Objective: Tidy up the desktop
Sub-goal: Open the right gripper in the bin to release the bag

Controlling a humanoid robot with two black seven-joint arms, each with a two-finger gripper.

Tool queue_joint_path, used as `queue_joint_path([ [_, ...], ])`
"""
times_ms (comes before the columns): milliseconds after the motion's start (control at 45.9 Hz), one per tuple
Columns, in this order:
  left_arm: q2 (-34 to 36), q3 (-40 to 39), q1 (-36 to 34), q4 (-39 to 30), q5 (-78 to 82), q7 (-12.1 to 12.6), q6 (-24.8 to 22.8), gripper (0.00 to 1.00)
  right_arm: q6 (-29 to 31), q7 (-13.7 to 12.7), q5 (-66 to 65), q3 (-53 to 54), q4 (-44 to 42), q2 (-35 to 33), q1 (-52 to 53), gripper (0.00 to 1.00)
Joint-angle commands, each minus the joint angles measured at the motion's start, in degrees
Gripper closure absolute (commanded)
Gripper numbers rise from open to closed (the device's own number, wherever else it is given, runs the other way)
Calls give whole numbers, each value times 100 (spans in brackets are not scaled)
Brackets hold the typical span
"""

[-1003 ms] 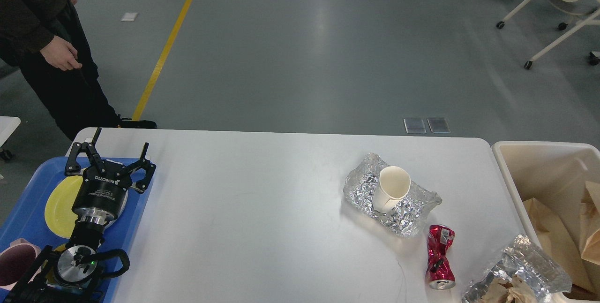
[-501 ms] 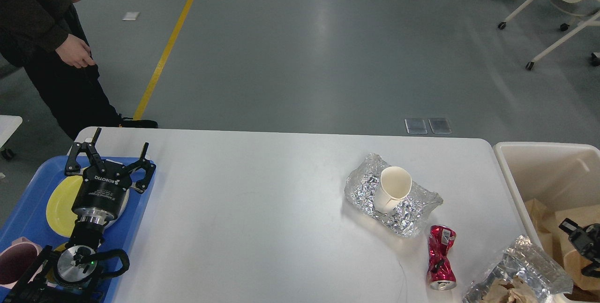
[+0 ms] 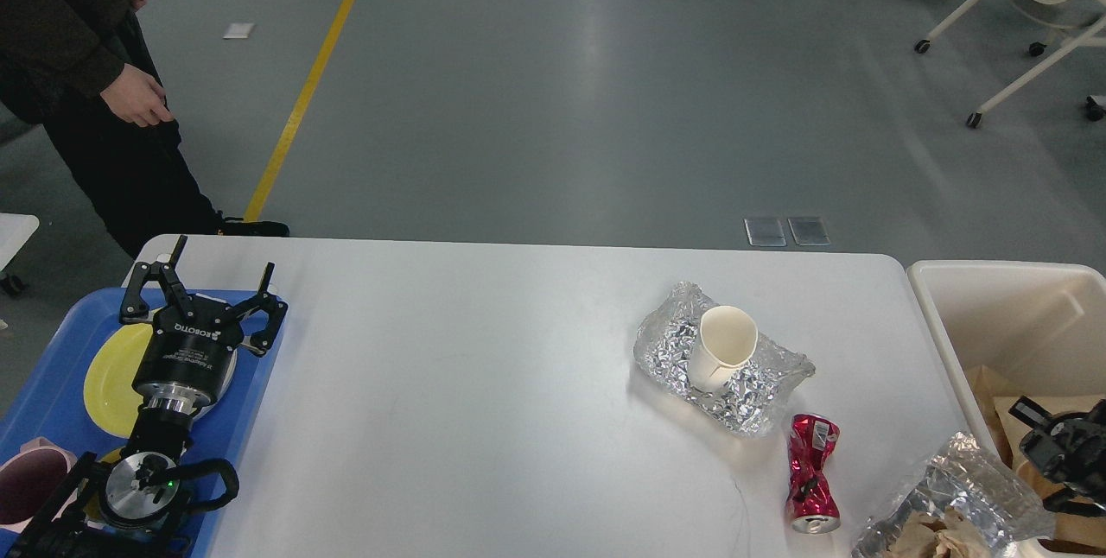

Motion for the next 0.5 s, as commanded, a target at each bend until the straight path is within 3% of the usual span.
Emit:
queue_joint_path([
  [0, 0, 0, 0, 0, 0, -2, 0, 4, -125, 1, 0, 15, 77, -66, 82, 0],
  [349, 0, 0, 0, 0, 0, -2, 0, 4, 121, 1, -106, -55, 1290, -567, 1180, 0],
  [480, 0, 0, 0, 0, 0, -2, 0, 4, 849, -7, -167, -239, 1861, -856, 1821, 0],
])
